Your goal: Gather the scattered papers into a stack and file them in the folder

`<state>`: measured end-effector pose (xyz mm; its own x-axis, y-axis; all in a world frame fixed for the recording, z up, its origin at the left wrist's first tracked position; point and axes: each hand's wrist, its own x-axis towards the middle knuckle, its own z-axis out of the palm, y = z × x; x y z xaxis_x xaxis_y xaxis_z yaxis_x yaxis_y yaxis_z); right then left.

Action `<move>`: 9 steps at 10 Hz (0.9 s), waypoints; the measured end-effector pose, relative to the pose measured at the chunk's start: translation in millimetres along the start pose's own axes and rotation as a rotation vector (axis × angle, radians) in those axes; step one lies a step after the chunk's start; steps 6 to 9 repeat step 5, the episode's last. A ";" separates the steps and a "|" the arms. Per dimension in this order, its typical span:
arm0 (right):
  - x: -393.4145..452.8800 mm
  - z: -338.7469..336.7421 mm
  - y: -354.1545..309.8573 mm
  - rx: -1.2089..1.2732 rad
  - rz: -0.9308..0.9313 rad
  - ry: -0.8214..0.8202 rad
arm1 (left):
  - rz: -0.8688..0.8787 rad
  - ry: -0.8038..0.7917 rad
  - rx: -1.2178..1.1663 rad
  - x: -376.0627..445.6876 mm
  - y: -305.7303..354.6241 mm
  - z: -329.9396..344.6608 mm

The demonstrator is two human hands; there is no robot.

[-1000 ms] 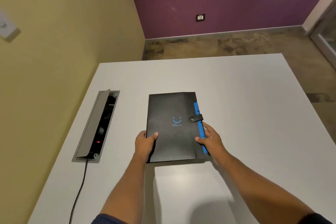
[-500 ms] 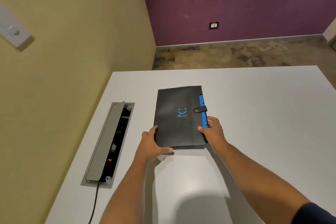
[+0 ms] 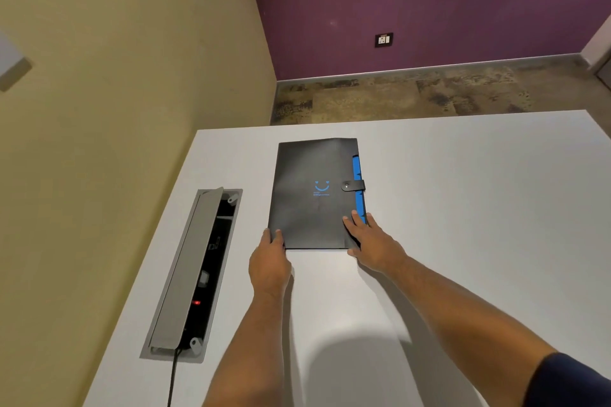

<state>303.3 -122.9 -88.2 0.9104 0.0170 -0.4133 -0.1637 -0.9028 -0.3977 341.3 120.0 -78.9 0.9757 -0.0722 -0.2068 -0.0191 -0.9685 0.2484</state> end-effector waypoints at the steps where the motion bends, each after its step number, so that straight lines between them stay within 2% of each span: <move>1: 6.6 7.5 -4.6 -0.094 -0.024 0.011 | 0.029 -0.061 0.156 2.6 -3.3 7.9; 3: 14.5 11.5 -12.9 -0.223 0.007 0.007 | 0.068 -0.131 0.290 12.0 -5.4 -0.6; 4: 3.3 10.5 -16.3 -0.276 0.005 0.043 | 0.133 -0.098 0.265 0.8 -2.6 -2.3; 5: -16.4 10.5 -11.4 -0.300 -0.012 0.177 | 0.258 -0.026 0.290 -12.4 7.1 -1.4; 9: -16.4 10.5 -11.4 -0.300 -0.012 0.177 | 0.258 -0.026 0.290 -12.4 7.1 -1.4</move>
